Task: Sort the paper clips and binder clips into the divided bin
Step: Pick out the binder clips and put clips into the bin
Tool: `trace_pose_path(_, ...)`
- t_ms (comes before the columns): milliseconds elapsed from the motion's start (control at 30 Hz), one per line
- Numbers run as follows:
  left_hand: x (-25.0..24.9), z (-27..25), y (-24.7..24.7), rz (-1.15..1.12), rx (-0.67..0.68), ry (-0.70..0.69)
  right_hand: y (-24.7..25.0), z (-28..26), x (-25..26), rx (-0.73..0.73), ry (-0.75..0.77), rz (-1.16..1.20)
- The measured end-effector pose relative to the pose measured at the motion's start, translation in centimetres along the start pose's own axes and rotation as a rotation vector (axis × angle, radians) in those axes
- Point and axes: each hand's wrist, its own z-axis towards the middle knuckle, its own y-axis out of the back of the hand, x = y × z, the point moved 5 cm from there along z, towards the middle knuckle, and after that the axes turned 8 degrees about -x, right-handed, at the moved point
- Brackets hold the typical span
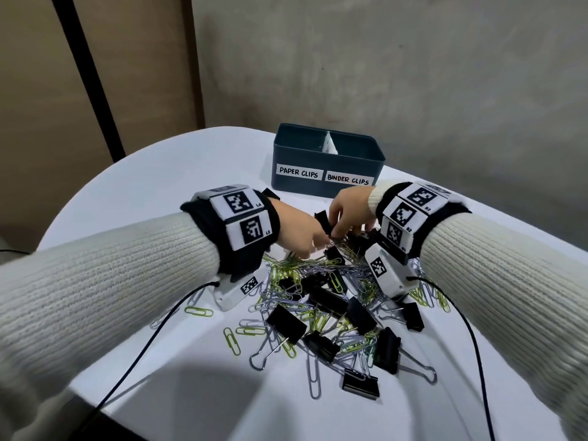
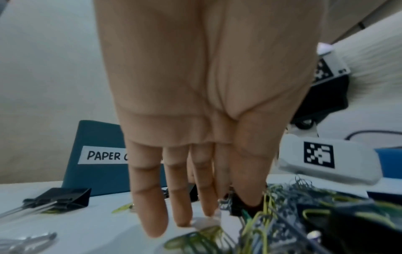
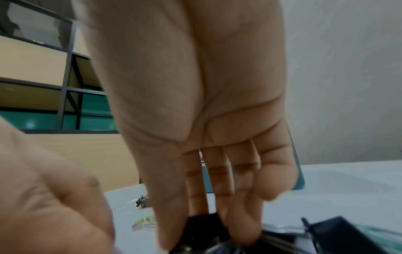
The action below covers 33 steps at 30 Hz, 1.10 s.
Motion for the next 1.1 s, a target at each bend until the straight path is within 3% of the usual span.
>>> trace_pose_path(133,1.4,-0.9,-0.1,-0.138,0.069,0.014,1.1,0.0,0.1,-0.158,-0.003,-0.035)
trace_pose_path(267,1.7,-1.2,0.2,-0.187,-0.002,0.075,2.1,-0.1,0.3,-0.310,0.010,-0.016)
trace_pose_path(333,1.4,-0.9,0.2,-0.176,-0.031,0.066,2.0,-0.6,0.5,-0.222,0.011,0.012)
trace_pose_path(500,0.8,-0.6,-0.4,-0.227,0.051,0.055,-0.4,-2.3,1.9,0.228,0.023,0.040)
trace_pose_path(633,1.3,-1.0,-0.6,-0.296,0.077,0.092,-1.0,-1.9,3.1,0.169,0.053,-0.105)
trace_pose_path(967,1.7,-2.1,-1.1,-0.333,0.122,0.093,1.2,-1.5,2.7,0.088,0.017,0.093)
trace_pose_path(1100,2.1,-2.0,-1.1,-0.364,0.101,0.117,0.4,-1.7,2.7,0.082,0.030,-0.055)
